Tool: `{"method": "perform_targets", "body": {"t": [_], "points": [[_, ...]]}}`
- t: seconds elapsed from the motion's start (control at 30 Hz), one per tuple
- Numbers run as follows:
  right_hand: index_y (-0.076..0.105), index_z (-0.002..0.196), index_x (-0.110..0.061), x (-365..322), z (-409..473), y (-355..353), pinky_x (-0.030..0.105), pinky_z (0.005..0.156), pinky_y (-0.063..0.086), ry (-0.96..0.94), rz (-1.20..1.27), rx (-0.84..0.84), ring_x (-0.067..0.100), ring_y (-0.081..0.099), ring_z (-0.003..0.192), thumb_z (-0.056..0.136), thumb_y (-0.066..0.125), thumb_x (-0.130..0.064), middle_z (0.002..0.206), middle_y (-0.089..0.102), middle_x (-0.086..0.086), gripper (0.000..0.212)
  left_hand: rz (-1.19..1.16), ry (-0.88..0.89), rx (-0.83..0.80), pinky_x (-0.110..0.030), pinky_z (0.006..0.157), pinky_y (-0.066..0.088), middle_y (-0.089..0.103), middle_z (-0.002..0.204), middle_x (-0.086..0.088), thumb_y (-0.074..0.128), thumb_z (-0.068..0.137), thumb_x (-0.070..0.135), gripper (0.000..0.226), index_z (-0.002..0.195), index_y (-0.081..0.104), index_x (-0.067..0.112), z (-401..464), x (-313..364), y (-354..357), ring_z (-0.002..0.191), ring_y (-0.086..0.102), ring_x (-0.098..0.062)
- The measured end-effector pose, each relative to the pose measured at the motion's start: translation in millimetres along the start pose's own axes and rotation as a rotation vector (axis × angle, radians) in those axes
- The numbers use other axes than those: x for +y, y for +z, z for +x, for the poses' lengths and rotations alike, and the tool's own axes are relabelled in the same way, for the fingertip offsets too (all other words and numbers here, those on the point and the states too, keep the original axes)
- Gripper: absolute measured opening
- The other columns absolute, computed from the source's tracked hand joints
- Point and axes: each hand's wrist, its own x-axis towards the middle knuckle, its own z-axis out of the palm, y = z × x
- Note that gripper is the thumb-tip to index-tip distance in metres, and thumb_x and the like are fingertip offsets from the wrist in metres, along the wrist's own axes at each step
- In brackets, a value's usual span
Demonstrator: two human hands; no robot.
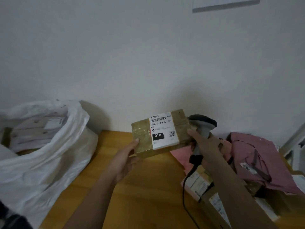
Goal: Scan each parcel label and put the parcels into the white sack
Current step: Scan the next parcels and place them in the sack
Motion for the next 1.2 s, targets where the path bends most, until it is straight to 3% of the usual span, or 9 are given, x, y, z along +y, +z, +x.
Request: {"method": "perform_targets", "body": {"t": [0.1,0.23,0.3,0.4,0.5,0.63,0.73,1.0,1.2], "points": [[0.056,0.099,-0.011,4,-1,11,0.029,0.061,0.051,0.07,-0.019,-0.028,0.018,0.059,0.068,0.078,0.078,-0.025,0.083,0.062,0.008,0.034,-0.129,-0.036,-0.065,-0.039,0.084,0.057,0.071,0.115,-0.013,0.066,0.079,0.029,0.047,0.12,0.063,0.006,-5,-2,-11,0.089,0.07,-0.023],[0.053,0.107,-0.001,-5,-1,25,0.019,0.04,0.043,0.095,-0.249,0.029,0.011,0.053,0.048,0.089,0.067,-0.04,0.068,0.057,0.006,0.045,-0.108,0.017,0.047,-0.035,0.087,0.057,0.072,0.113,-0.008,0.071,0.075,0.03,0.055,0.124,0.061,0.006,-2,-6,-27,0.101,0.07,-0.024],[0.044,0.113,-0.007,-15,-6,32,0.02,0.039,0.042,0.075,-0.275,0.03,0.013,0.052,0.049,0.096,0.057,-0.041,0.071,0.055,0.007,0.04,-0.087,0.032,0.12,-0.034,0.086,0.055,0.072,0.115,-0.006,0.075,0.074,0.031,0.06,0.127,0.059,0.008,0,-9,-35,0.108,0.066,-0.025],[0.046,0.127,-0.007,-30,-19,39,0.026,0.043,0.042,0.041,-0.201,-0.057,0.016,0.054,0.05,0.099,0.051,-0.035,0.081,0.055,0.01,0.04,-0.078,0.025,0.229,-0.032,0.083,0.052,0.07,0.116,-0.007,0.076,0.08,0.027,0.058,0.13,0.053,0.008,4,-13,-45,0.109,0.064,-0.023],[0.057,0.109,-0.009,-52,-43,41,0.03,0.055,0.046,0.012,-0.206,-0.29,0.02,0.056,0.059,0.101,0.05,-0.027,0.086,0.059,0.013,0.02,-0.063,0.026,0.281,-0.033,0.084,0.051,0.067,0.116,-0.007,0.075,0.082,0.025,0.058,0.132,0.051,0.007,7,-17,-49,0.11,0.062,-0.024],[0.06,0.104,-0.008,-81,-72,42,0.032,0.056,0.047,-0.082,-0.257,-0.447,0.02,0.058,0.058,0.1,0.052,-0.029,0.093,0.066,0.018,0.023,-0.094,0.031,0.294,-0.035,0.087,0.049,0.065,0.117,-0.006,0.074,0.084,0.024,0.063,0.137,0.046,0.006,8,-21,-53,0.113,0.06,-0.026],[0.059,0.108,-0.006,-95,-89,42,0.03,0.053,0.048,-0.12,-0.301,-0.469,0.018,0.057,0.054,0.099,0.052,-0.032,0.1,0.068,0.018,0.028,-0.11,0.027,0.299,-0.036,0.09,0.048,0.065,0.113,-0.004,0.073,0.085,0.023,0.061,0.137,0.047,0.005,6,-24,-53,0.113,0.059,-0.027],[0.059,0.106,-0.005,-119,-111,31,0.028,0.047,0.045,-0.167,-0.284,-0.485,0.015,0.054,0.046,0.1,0.051,-0.031,0.093,0.067,0.011,0.028,-0.132,0.033,0.313,-0.037,0.094,0.047,0.065,0.114,-0.004,0.073,0.085,0.024,0.061,0.138,0.048,0.007,0,-29,-52,0.117,0.058,-0.029],[0.059,0.105,-0.006,-126,-113,22,0.021,0.04,0.046,-0.199,-0.292,-0.463,0.011,0.052,0.04,0.1,0.049,-0.032,0.096,0.068,0.013,0.028,-0.14,0.034,0.338,-0.036,0.09,0.049,0.063,0.122,-0.007,0.075,0.083,0.027,0.067,0.14,0.046,0.007,-5,-32,-49,0.117,0.058,-0.028]]}}
